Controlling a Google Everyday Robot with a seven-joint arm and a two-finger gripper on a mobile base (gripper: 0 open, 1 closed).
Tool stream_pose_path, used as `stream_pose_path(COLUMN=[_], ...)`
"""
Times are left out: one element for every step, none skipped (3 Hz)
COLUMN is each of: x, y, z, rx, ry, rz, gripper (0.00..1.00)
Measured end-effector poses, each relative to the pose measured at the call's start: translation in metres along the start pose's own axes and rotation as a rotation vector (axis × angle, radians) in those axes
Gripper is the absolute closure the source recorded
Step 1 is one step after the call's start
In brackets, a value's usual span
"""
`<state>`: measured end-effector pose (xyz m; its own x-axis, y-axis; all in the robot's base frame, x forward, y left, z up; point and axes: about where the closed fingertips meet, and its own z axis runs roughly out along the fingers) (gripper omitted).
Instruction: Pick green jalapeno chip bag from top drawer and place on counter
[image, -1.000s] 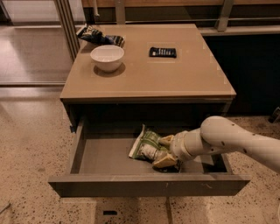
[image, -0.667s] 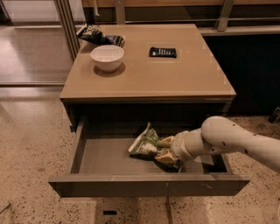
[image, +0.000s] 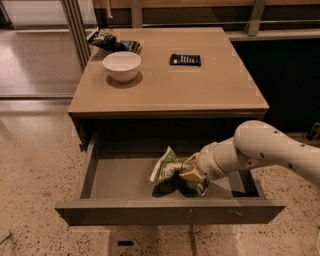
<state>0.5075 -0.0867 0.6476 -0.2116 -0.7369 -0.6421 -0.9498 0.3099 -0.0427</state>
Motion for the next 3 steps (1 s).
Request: stream_pose_path(x=[-0.022,-0.058,-0.116], y=[-0.002,-0.015,-0.035], z=[-0.036,-0.079,-0.132], rx=[0.000,0.034,0.117], ry=[0.009,-0.008,-0.050], rz=[0.004,-0.019,-0.099], gripper=[1.00,1.00,1.00])
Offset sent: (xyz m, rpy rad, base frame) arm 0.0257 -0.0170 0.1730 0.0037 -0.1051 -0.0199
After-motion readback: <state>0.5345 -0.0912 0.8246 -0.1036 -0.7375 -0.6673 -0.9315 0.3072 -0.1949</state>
